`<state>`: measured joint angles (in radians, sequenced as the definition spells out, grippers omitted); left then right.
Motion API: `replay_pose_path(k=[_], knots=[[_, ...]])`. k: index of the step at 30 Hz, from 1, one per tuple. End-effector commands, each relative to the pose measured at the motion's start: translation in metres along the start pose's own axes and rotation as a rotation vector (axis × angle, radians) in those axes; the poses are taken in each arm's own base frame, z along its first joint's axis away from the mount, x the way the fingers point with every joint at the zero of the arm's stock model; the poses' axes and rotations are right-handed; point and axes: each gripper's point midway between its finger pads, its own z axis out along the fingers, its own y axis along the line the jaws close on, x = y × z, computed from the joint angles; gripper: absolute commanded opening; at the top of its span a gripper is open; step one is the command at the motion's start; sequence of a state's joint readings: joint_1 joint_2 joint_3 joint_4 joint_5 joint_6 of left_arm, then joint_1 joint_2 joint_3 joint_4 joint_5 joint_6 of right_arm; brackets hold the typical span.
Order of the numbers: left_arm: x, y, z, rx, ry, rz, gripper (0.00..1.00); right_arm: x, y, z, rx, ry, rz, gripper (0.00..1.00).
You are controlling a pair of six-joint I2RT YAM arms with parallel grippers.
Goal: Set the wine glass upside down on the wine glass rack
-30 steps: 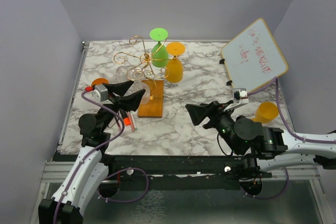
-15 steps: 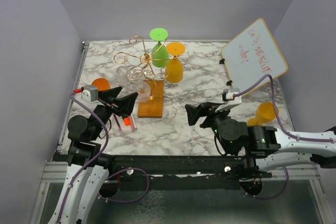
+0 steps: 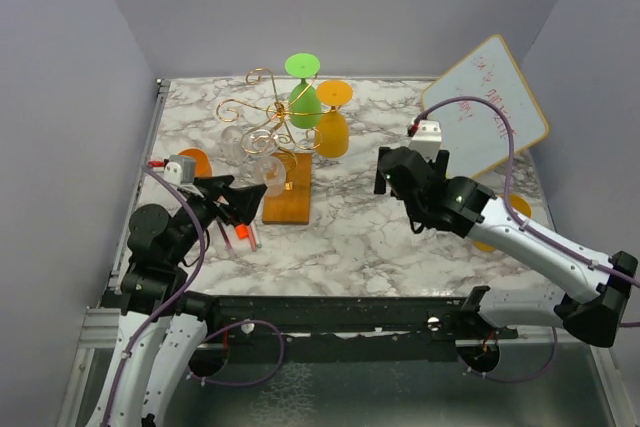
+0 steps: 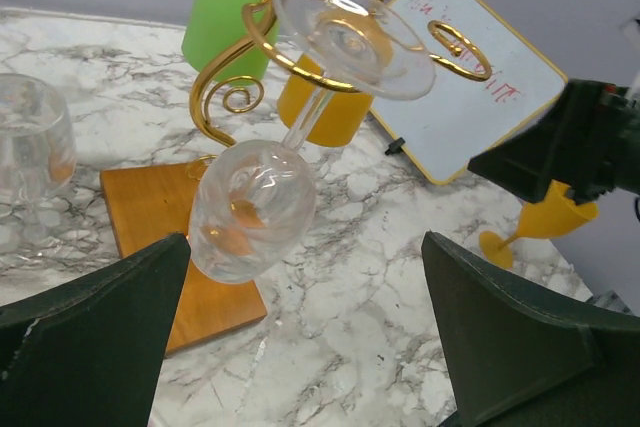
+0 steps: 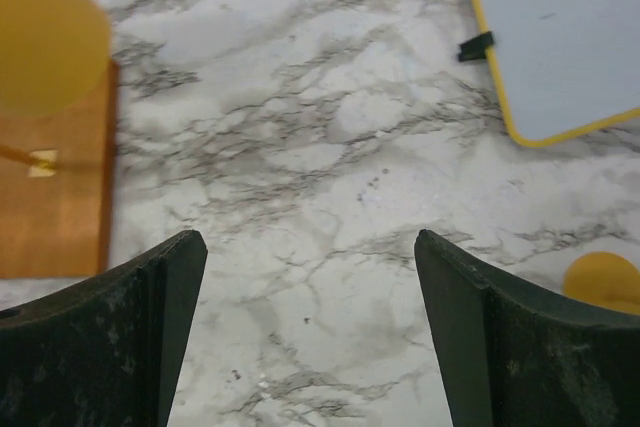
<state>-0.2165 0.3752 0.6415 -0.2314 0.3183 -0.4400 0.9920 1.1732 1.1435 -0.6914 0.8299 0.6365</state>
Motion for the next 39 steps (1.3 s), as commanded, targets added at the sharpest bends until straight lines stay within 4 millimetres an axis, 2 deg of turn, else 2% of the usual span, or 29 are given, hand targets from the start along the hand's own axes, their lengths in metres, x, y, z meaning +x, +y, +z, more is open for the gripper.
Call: replay_pose_path(k=[1, 4, 7, 10, 12, 18, 22, 26, 29, 33, 35, 39], knots=[[-0.011, -0.03, -0.001, 0.123, 0.068, 0.023, 0.99, 0.016, -0.055, 0.008, 0.154, 0.185, -0.02, 0.9], [-0.026, -0.047, -0.006, 0.189, 0.054, 0.062, 0.99, 0.026, -0.106, 0.009, 0.317, 0.241, -0.003, 0.9], [-0.046, -0.065, -0.013, 0.25, 0.016, 0.115, 0.99, 0.037, -0.157, 0.001, 0.477, 0.27, 0.057, 0.9], [-0.064, -0.075, -0.018, 0.272, -0.031, 0.151, 0.99, 0.04, -0.19, -0.01, 0.585, 0.239, 0.112, 0.9], [-0.073, -0.079, -0.019, 0.276, -0.06, 0.162, 0.99, 0.04, -0.2, -0.014, 0.621, 0.215, 0.141, 0.9], [-0.083, -0.097, -0.014, 0.362, -0.083, 0.084, 0.99, 0.047, -0.205, 0.004, 0.642, 0.242, 0.17, 0.9], [-0.093, -0.114, -0.014, 0.422, -0.082, 0.092, 0.99, 0.051, -0.209, 0.015, 0.649, 0.268, 0.196, 0.9], [-0.104, -0.124, -0.015, 0.453, -0.085, 0.071, 0.99, 0.064, -0.211, 0.024, 0.598, 0.306, 0.259, 0.84], [-0.11, -0.125, -0.013, 0.448, -0.098, 0.062, 0.99, 0.071, -0.207, 0.026, 0.561, 0.329, 0.287, 0.71], [-0.115, -0.125, -0.006, 0.44, -0.092, 0.037, 0.99, 0.064, -0.206, 0.021, 0.533, 0.296, 0.289, 0.53], [-0.12, -0.132, -0.002, 0.46, -0.064, 0.018, 0.99, 0.059, -0.207, 0.018, 0.529, 0.28, 0.282, 0.42], [-0.134, -0.157, -0.001, 0.572, 0.007, -0.008, 0.99, 0.054, -0.205, 0.016, 0.515, 0.286, 0.27, 0.1]])
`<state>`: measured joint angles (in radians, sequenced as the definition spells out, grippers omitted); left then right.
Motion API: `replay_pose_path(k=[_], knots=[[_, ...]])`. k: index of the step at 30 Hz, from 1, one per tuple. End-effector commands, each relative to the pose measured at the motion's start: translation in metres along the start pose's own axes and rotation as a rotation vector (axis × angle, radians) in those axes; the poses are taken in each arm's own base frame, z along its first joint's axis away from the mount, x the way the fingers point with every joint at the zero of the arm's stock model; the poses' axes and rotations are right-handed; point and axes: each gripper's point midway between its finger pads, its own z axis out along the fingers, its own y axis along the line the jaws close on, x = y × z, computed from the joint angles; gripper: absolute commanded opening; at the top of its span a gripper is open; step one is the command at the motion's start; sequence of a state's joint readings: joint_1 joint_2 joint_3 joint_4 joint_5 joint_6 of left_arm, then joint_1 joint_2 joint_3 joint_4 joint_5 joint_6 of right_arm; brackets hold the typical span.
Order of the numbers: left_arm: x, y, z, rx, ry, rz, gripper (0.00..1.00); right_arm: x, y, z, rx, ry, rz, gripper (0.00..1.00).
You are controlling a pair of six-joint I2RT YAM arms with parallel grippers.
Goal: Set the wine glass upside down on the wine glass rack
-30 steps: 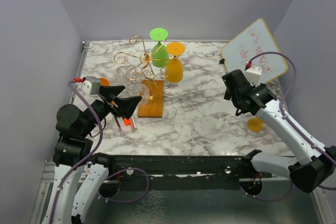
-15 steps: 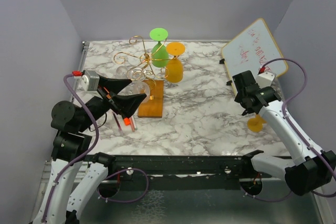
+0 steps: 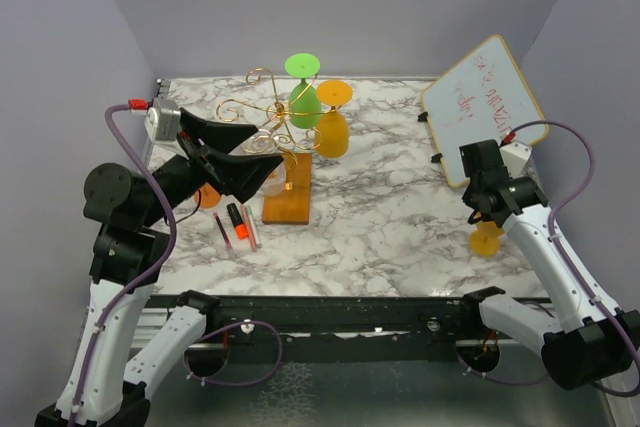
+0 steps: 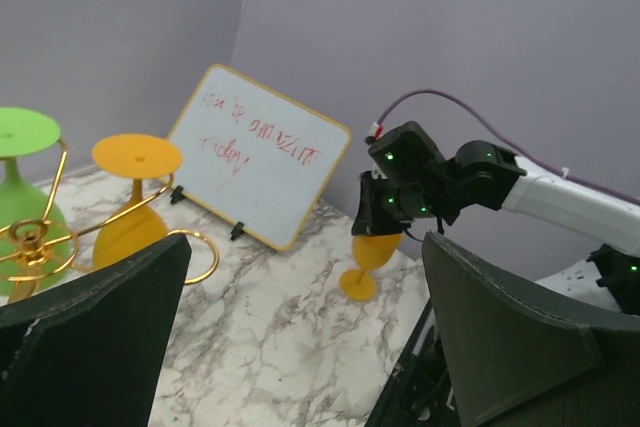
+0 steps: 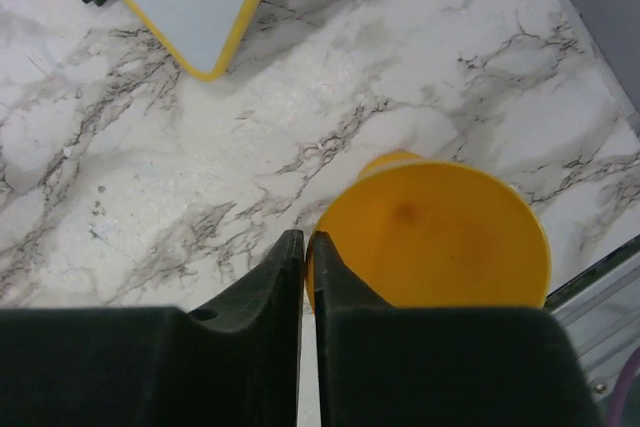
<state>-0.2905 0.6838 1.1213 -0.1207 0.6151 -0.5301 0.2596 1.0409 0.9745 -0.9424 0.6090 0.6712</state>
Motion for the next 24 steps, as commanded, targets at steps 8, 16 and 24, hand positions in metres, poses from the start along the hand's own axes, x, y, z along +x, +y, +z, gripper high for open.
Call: replay_pose_path(k=[8, 16, 24], knots=[[-0.018, -0.022, 0.019, 0.123, 0.045, -0.098, 0.99, -0.009, 0.011, -0.011, -0.08, -0.004, 0.002, 0.0], [-0.006, -0.004, 0.023, 0.047, 0.073, -0.148, 0.99, -0.004, 0.009, -0.006, -0.069, 0.0, 0.009, 0.09], [-0.001, 0.003, 0.026, 0.029, 0.083, -0.157, 0.99, 0.017, 0.002, 0.005, -0.027, 0.035, 0.014, 0.31]])
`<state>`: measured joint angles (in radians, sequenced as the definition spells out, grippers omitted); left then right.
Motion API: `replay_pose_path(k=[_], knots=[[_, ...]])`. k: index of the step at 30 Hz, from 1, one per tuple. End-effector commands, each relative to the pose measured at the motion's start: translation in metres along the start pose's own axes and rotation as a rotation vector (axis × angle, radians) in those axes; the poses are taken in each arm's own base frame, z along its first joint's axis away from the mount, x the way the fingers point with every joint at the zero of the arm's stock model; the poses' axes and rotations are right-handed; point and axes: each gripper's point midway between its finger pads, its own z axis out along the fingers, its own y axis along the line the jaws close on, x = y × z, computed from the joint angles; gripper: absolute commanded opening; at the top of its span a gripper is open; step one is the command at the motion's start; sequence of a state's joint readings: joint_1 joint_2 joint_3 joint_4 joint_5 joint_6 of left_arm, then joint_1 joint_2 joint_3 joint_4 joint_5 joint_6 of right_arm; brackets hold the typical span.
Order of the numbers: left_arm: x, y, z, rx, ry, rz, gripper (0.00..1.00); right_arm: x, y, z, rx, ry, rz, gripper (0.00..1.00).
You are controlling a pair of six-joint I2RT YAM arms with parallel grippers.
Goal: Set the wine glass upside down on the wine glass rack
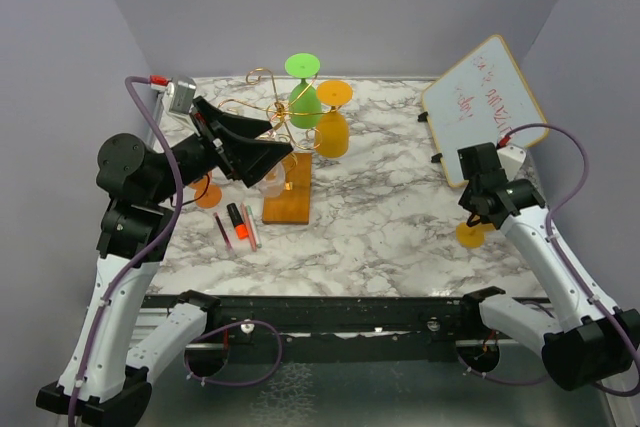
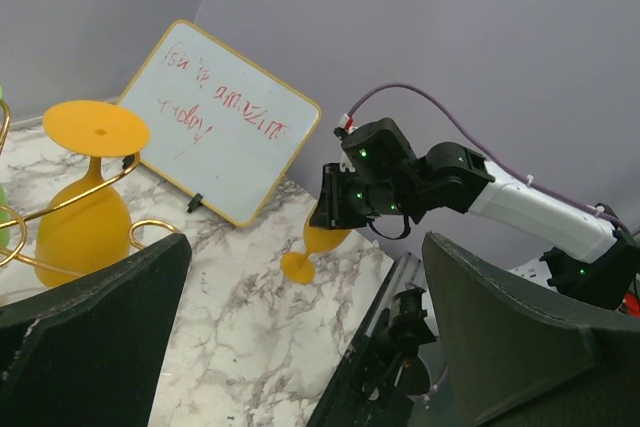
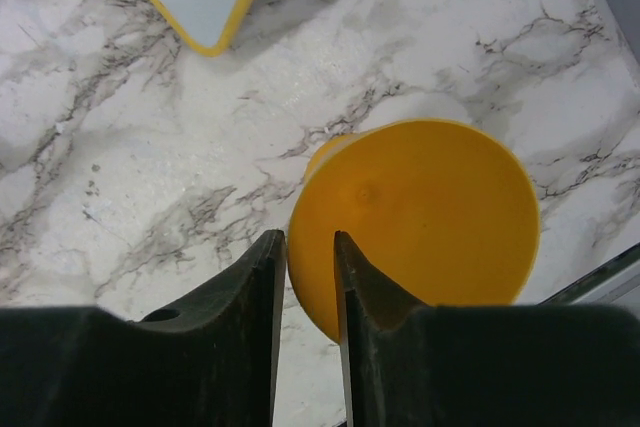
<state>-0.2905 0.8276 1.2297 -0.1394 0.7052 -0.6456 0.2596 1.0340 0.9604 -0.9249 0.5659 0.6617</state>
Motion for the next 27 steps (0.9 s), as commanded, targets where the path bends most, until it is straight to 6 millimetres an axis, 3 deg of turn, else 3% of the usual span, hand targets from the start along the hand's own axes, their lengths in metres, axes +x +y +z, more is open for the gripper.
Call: replay_pose_path(k=[1, 3, 6, 7, 13, 20, 24, 27], knots=[[0.001, 0.005, 0.001, -0.023, -0.004, -0.01, 0.99, 0.014, -0.005, 0.005, 0.008, 0.017, 0.022, 0.3], [0.001, 0.006, 0.002, -0.025, -0.003, -0.013, 0.99, 0.015, -0.003, 0.005, -0.01, 0.014, 0.031, 0.25], [0.0, 0.007, 0.004, -0.024, -0.004, -0.023, 0.99, 0.005, 0.0, -0.001, -0.034, -0.011, 0.04, 0.03], [0.0, 0.007, 0.004, -0.02, -0.002, -0.03, 0.99, 0.0, 0.001, -0.004, -0.043, -0.024, 0.044, 0.01], [0.0, 0.009, 0.014, 0.009, -0.001, -0.101, 0.99, -0.036, 0.028, -0.033, -0.22, -0.097, 0.078, 0.01], [-0.01, 0.024, 0.036, 0.003, -0.049, -0.275, 0.98, -0.084, 0.069, -0.095, -0.569, -0.236, 0.195, 0.01], [-0.014, 0.032, 0.056, -0.011, -0.08, -0.388, 0.96, -0.115, 0.072, -0.13, -0.704, -0.381, 0.295, 0.01], [-0.015, 0.027, 0.075, -0.006, -0.103, -0.411, 0.96, -0.129, 0.067, -0.151, -0.772, -0.462, 0.37, 0.01]])
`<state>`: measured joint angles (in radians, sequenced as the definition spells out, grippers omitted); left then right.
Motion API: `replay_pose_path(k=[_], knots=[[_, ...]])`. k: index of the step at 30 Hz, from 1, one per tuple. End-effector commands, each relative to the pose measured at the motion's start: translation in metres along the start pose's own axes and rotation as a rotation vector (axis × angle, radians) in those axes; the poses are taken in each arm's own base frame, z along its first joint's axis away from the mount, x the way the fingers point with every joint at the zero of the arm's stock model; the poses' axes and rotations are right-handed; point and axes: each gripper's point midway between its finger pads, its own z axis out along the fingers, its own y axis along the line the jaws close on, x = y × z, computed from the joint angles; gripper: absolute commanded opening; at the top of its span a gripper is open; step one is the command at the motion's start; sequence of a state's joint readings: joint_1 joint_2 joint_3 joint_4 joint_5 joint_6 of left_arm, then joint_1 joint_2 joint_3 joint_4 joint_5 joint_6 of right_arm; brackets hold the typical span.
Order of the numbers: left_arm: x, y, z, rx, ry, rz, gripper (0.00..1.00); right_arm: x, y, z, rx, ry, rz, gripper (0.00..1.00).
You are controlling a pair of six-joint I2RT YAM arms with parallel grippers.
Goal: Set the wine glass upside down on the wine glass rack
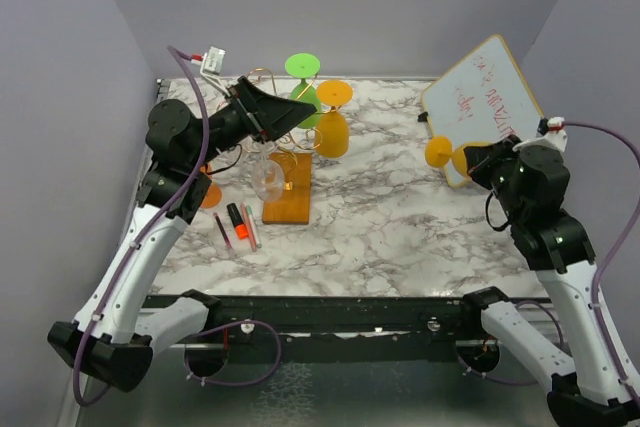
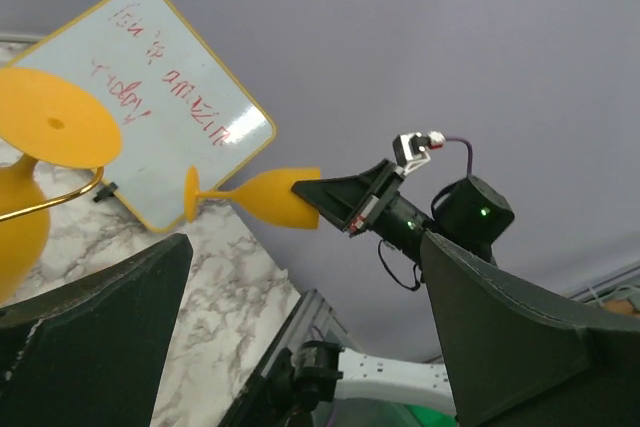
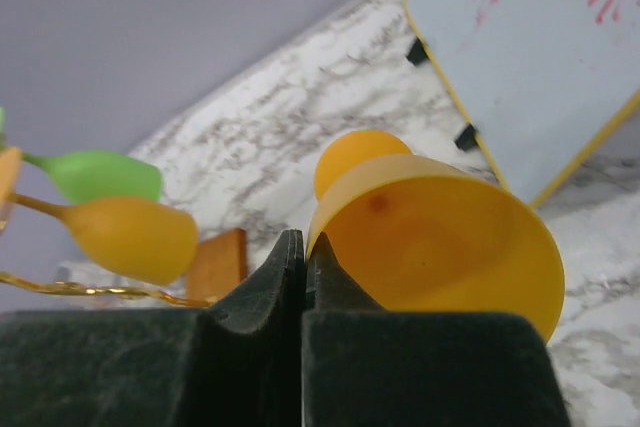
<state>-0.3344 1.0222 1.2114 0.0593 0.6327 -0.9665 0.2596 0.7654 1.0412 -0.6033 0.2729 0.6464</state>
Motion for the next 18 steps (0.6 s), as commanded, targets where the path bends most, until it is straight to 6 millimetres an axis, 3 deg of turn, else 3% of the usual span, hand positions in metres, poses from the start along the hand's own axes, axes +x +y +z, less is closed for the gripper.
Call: replay_pose_path(k=[1, 8, 13, 18], knots=[[-0.009, -0.019, 0.029, 0.035, -0.08, -0.077, 0.96, -0.044, 0.037, -0.022, -0.2, -0.177, 0.115, 0.01], [0.005, -0.027, 0.073, 0.045, -0.127, -0.158, 0.99, -0.081, 0.059, -0.074, -0.429, -0.376, 0.254, 0.01], [0.031, -0.029, 0.108, 0.016, -0.137, -0.191, 0.99, -0.098, 0.071, -0.106, -0.576, -0.459, 0.357, 0.01], [0.058, -0.045, 0.137, 0.042, -0.09, -0.199, 0.99, -0.105, 0.085, -0.125, -0.708, -0.455, 0.468, 0.01]])
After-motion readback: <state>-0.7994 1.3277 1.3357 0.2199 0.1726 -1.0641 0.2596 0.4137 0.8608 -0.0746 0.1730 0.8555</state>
